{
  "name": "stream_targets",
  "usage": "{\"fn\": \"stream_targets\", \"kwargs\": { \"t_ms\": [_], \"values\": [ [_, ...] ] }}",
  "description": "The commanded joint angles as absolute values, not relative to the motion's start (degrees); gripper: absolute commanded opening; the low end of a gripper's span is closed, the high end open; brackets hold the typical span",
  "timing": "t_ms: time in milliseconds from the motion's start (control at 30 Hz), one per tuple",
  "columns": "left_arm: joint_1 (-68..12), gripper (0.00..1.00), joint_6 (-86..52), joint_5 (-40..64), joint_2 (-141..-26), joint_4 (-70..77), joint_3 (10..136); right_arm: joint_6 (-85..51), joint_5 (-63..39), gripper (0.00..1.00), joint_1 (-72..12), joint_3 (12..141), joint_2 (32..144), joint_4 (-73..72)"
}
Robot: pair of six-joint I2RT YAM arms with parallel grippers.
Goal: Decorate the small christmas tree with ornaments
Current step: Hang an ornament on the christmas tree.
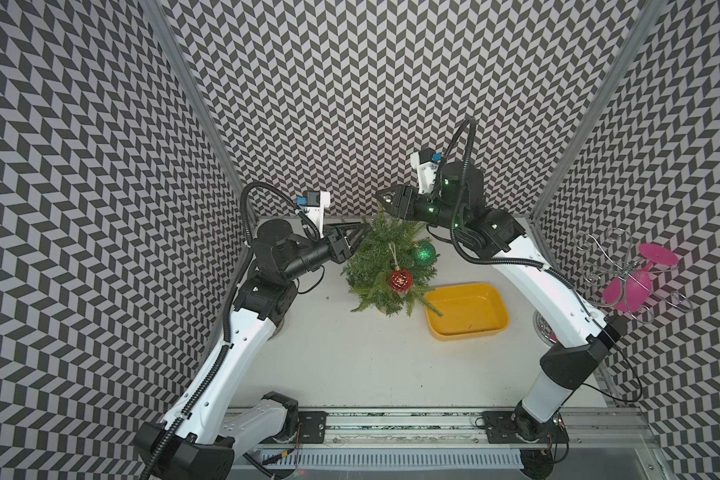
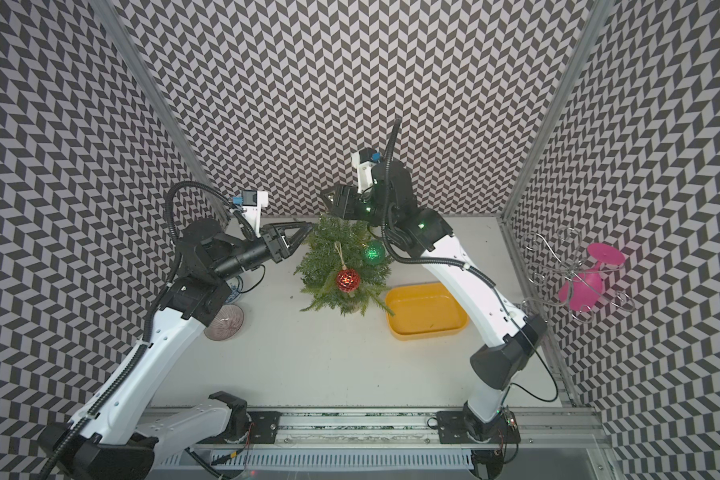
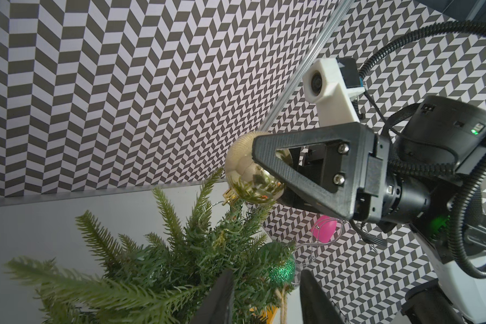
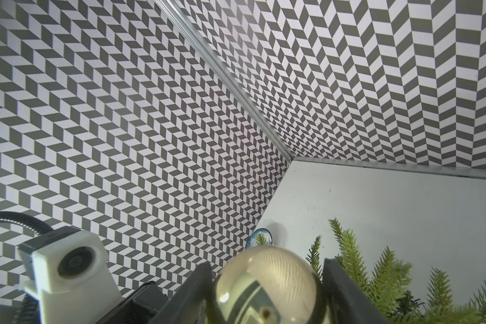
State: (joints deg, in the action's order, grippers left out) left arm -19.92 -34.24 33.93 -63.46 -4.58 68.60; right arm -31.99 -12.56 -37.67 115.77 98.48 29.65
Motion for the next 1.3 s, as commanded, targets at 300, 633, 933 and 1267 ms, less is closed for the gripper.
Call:
{"fn": "stream_targets", "kwargs": {
  "t_ms": [300,633,933,1267],
  "values": [
    [-21.0,0.42,-32.3,30.0,-65.7,-6.3,73.0,-34.9,-11.8,0.61,-36.9,110.1,91.2,21.8],
    [-22.7,0.48,-29.1,26.9,-69.3,-10.3,77.7,-36.4,-13.8,0.61,-37.0,104.1,89.0,18.6],
    [-24.8,0.46,-26.2,23.4,-71.4,-13.5,80.7,-37.2,-15.3,0.61,-37.0,101.8,88.1,17.0],
    [-27.3,0.44,-23.1,18.7,-73.5,-16.7,83.3,-38.0,-15.1,0.61,-37.0,99.0,86.0,15.1]
  ]
}}
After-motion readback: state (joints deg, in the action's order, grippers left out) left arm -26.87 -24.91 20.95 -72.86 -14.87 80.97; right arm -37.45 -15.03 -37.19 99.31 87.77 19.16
